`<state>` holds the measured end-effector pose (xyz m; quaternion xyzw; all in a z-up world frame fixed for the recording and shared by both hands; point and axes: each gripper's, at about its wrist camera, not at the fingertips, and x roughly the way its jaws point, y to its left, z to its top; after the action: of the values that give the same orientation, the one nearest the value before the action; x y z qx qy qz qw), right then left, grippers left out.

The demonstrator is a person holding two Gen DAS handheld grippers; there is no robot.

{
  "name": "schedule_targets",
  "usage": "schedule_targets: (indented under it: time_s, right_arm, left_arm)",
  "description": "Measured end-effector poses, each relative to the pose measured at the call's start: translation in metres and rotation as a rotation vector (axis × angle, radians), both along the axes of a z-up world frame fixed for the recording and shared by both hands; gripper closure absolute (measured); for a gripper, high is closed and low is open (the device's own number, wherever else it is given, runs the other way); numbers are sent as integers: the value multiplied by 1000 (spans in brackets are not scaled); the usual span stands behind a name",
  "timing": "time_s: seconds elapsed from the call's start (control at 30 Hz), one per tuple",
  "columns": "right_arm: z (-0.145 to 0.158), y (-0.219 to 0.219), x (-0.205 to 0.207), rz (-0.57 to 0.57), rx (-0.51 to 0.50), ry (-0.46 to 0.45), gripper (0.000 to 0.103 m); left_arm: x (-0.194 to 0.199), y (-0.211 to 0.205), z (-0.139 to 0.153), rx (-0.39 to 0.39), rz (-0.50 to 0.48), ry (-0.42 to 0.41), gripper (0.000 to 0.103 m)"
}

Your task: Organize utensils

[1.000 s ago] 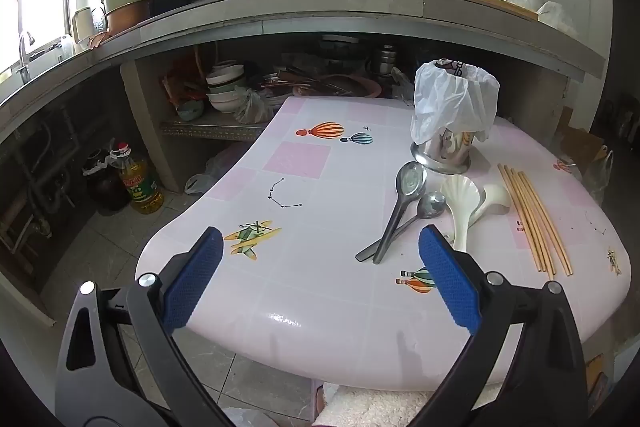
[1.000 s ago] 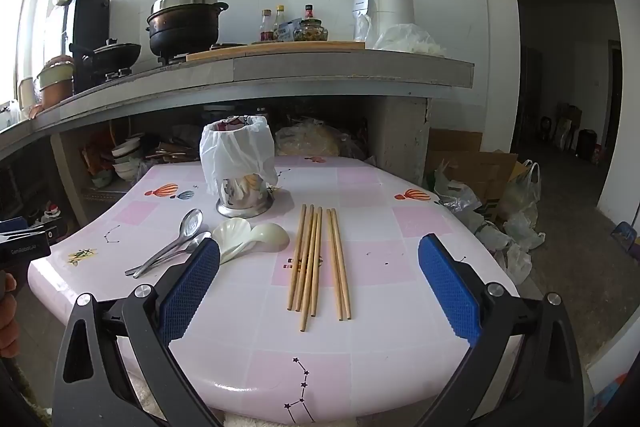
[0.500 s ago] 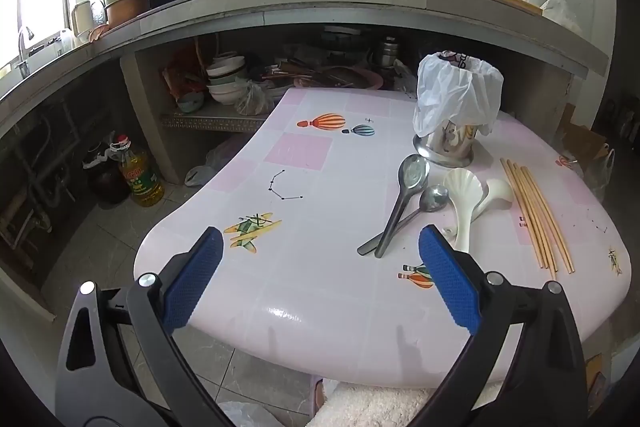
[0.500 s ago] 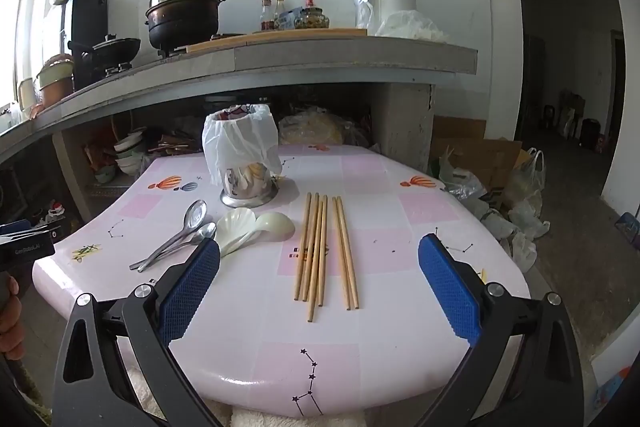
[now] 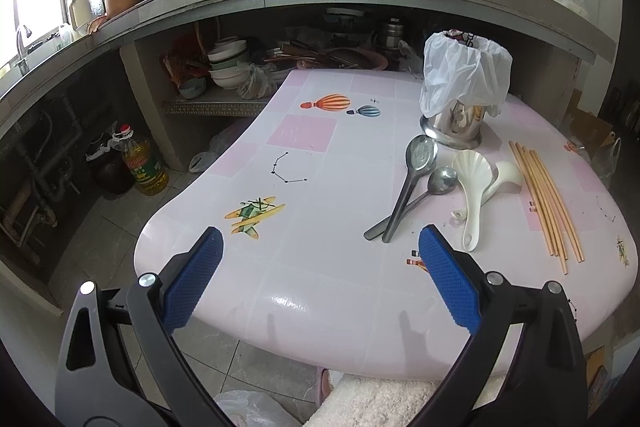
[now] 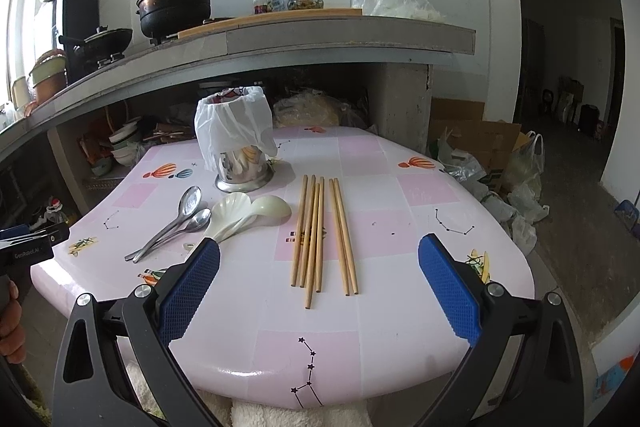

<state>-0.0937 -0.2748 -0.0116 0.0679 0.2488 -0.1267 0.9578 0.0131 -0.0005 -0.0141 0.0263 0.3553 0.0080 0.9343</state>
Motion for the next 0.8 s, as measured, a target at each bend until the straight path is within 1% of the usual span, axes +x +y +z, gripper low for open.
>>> schedule_targets:
  time_s: [0.43,0.8]
  right_arm:
    - [-4,0,4,-4,9,28,6]
    - [-5,0,5,-4,9,29,6]
  left_arm:
    - [4,0,-4,15,7,30,8]
    - [7,8,-7,3,32,37,8]
